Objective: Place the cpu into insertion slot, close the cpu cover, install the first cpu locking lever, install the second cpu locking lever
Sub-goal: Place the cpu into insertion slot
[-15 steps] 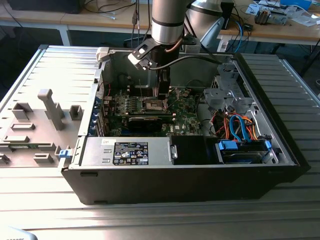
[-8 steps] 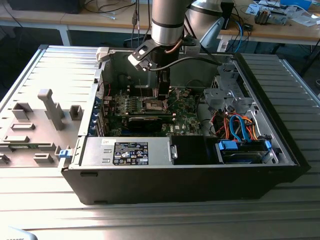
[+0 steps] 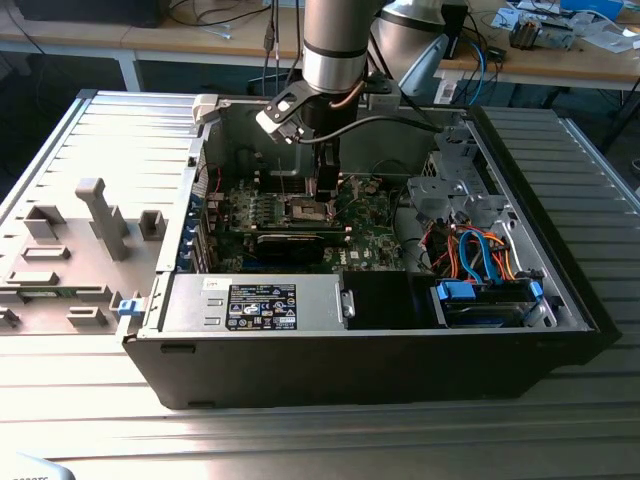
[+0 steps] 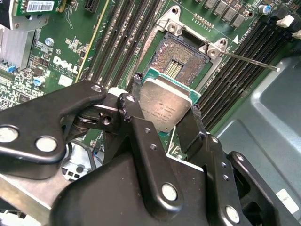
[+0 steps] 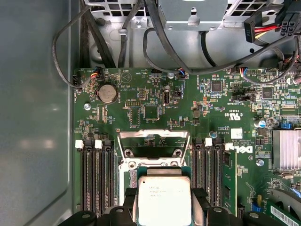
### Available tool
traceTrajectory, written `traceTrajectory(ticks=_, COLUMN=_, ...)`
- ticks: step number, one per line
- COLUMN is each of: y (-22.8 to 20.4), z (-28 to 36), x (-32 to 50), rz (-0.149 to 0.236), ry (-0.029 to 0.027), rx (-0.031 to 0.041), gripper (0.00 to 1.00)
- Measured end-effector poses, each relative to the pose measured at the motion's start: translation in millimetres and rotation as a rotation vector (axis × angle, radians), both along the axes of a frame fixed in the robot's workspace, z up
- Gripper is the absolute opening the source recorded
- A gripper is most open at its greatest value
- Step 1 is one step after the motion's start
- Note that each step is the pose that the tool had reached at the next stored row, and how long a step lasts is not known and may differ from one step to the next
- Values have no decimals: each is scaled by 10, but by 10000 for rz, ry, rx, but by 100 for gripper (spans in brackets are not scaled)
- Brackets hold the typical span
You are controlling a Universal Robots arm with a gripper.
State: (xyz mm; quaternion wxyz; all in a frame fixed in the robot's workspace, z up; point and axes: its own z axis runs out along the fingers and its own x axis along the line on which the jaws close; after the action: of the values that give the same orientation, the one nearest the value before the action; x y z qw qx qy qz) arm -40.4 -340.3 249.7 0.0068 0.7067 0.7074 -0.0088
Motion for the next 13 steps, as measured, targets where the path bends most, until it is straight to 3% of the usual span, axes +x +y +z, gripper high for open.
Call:
traceTrajectory(ticks=8, y=3, z=-15, x=0, rz=-1, ry=-2, rx=-12, gripper=54)
traceTrajectory(ticks=13, y=29, z=-25, x=-21, rz=1, ry=0, rx=-15, gripper=54)
